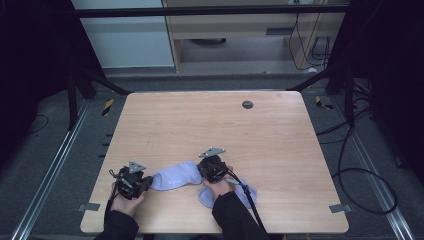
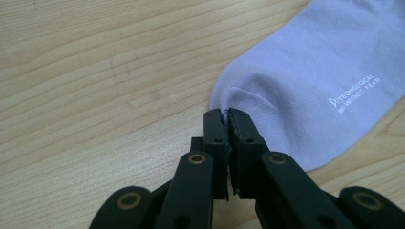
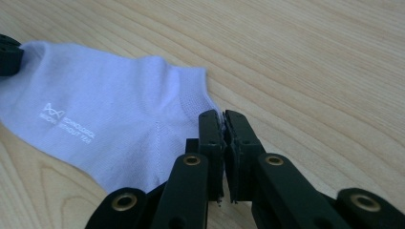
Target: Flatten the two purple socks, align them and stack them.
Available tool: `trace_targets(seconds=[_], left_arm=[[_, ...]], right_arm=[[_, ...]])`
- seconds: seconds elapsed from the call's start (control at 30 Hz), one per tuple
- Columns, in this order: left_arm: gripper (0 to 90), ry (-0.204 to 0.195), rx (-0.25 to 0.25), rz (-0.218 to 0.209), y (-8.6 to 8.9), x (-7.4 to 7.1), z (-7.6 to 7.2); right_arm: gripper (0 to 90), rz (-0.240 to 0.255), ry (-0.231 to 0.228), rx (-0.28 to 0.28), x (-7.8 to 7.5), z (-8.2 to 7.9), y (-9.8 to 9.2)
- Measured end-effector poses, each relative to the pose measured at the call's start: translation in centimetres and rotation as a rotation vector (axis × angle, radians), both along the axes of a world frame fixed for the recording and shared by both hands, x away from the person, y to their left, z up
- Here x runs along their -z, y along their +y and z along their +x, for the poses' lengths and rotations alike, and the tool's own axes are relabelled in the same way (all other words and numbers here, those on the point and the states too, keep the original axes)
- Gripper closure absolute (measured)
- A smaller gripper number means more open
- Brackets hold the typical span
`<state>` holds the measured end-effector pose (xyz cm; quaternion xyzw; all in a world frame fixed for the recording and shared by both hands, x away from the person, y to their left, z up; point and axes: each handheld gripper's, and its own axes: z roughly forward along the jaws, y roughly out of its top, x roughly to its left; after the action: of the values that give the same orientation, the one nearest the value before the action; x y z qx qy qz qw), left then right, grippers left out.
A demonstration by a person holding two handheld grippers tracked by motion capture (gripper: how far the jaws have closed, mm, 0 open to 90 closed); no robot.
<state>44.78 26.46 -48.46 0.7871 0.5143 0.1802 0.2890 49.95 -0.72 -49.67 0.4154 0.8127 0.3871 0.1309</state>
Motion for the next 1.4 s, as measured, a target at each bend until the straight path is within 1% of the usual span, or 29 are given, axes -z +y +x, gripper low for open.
trace_targets(seconds=[0.07, 0.1, 0.23, 0.37, 0.4, 0.43, 0.47, 0.5, 0.57, 0.63, 0.67, 0.7, 0.77, 0.87, 0.9, 0.97, 1.1, 1.23, 1.27, 1.33, 1.4], left_arm=[[86.0, -0.011, -0.003, -0.022, 0.1, -0.3, -0.1], [86.0, -0.011, -0.003, -0.022, 0.1, -0.3, -0.1], [86.1, -0.030, 0.000, -0.051, 0.0, -0.9, -0.4], [86.2, -0.048, 0.015, -0.086, -0.3, -1.7, -0.9], [86.3, -0.052, 0.018, -0.089, -0.4, -1.9, -1.0], [86.3, -0.052, 0.018, -0.089, -0.4, -1.9, -1.0], [86.2, -0.060, 0.024, -0.103, -0.5, -2.2, -1.2], [86.2, -0.060, 0.024, -0.103, -0.5, -2.2, -1.2], [86.4, -0.073, 0.027, -0.116, -0.7, -2.7, -1.3], [86.4, -0.077, 0.030, -0.118, -0.7, -2.9, -1.4], [86.4, -0.085, 0.030, -0.133, -0.8, -3.2, -1.6], [86.4, -0.085, 0.030, -0.133, -0.8, -3.2, -1.6], [86.4, -0.090, 0.036, -0.150, -1.0, -3.6, -1.8], [86.4, -0.097, 0.050, -0.161, -1.5, -4.0, -2.0], [86.4, -0.097, 0.050, -0.161, -1.5, -4.0, -2.0], [86.4, -0.098, 0.061, -0.160, -1.9, -4.1, -2.2], [86.4, -0.103, 0.078, -0.160, -2.7, -4.5, -2.5], [86.4, -0.105, 0.093, -0.168, -3.4, -4.8, -2.7], [86.4, -0.105, 0.099, -0.173, -3.8, -5.0, -2.8], [86.4, -0.105, 0.107, -0.172, -4.0, -5.0, -2.8], [86.4, -0.104, 0.123, -0.178, -4.8, -5.2, -3.0]], right_arm=[[86.6, 0.009, 0.003, -0.007, -0.3, -0.2, -0.2], [86.6, 0.009, 0.003, -0.007, -0.3, -0.2, -0.2], [86.7, 0.032, -0.004, -0.022, -1.2, -0.6, -0.6], [86.7, 0.046, -0.008, -0.035, -2.2, -1.0, -1.1], [86.7, 0.045, -0.017, -0.040, -2.4, -1.1, -1.3], [86.7, 0.045, -0.017, -0.040, -2.4, -1.1, -1.3], [86.7, 0.047, -0.020, -0.048, -2.9, -1.2, -1.6], [86.7, 0.047, -0.020, -0.048, -2.9, -1.2, -1.6], [86.7, 0.061, -0.027, -0.051, -3.6, -1.6, -1.9], [86.8, 0.063, -0.035, -0.056, -3.8, -1.7, -2.1], [86.8, 0.063, -0.041, -0.064, -4.3, -2.0, -2.3], [86.8, 0.062, -0.048, -0.067, -4.5, -2.1, -2.4], [86.8, 0.067, -0.054, -0.071, -5.0, -2.4, -2.7], [86.8, 0.070, -0.065, -0.079, -5.7, -2.8, -3.2], [86.8, 0.070, -0.065, -0.079, -5.7, -2.8, -3.2], [86.8, 0.063, -0.068, -0.084, -6.1, -3.1, -3.4], [86.7, 0.066, -0.078, -0.091, -6.7, -3.7, -4.1], [86.8, 0.061, -0.087, -0.094, -7.1, -4.4, -5.1], [86.8, 0.061, -0.088, -0.089, -7.3, -4.7, -5.6], [86.8, 0.064, -0.088, -0.089, -7.4, -4.8, -6.0], [86.8, 0.067, -0.093, -0.083, -7.6, -5.4, -7.0]])
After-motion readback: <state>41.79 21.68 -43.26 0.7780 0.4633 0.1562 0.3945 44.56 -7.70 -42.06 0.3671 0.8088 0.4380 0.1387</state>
